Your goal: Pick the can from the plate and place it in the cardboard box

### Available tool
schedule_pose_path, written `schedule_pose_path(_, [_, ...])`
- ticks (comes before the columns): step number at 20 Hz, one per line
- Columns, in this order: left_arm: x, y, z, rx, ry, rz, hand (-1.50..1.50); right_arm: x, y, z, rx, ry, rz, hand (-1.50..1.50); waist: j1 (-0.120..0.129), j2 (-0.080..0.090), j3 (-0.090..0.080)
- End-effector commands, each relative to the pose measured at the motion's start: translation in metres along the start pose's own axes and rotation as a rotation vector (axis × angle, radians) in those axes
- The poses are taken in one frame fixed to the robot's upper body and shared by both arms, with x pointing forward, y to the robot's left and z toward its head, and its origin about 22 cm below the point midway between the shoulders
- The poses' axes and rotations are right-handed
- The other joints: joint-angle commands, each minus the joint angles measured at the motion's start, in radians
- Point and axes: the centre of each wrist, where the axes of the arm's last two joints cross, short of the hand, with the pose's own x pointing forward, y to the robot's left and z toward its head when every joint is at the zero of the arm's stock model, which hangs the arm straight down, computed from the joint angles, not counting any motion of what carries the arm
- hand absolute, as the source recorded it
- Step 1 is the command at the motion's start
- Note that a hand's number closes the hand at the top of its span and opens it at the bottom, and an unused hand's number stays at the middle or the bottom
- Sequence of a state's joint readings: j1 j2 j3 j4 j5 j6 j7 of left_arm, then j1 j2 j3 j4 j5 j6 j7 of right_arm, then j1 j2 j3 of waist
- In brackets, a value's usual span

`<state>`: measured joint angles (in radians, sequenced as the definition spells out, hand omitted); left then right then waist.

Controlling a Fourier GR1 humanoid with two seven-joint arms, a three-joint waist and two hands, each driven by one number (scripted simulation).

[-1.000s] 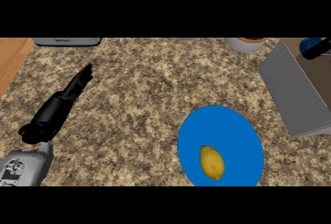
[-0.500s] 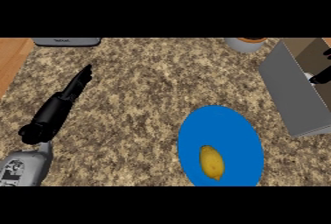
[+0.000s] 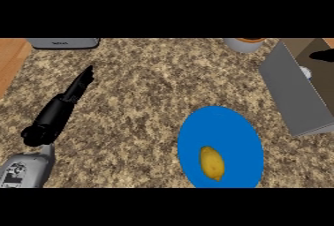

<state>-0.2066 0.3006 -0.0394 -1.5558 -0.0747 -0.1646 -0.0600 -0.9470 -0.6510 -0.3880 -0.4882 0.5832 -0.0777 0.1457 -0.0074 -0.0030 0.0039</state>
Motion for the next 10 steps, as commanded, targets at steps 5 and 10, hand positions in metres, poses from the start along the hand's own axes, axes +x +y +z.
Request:
schedule_pose_path(5, [0.001,0.005,0.008,0.002,-0.001,0.0,0.0,-0.033,-0.033,0.001,-0.312,0.049,-0.571,-1.5,0.004,0.0,-0.002])
schedule_pose_path(10, [-0.004,-0.007,0.004,0.002,0.002,0.009,0.0,-0.094,-0.054,0.014,-0.412,0.031,-0.61,-1.5,0.002,0.004,-0.003])
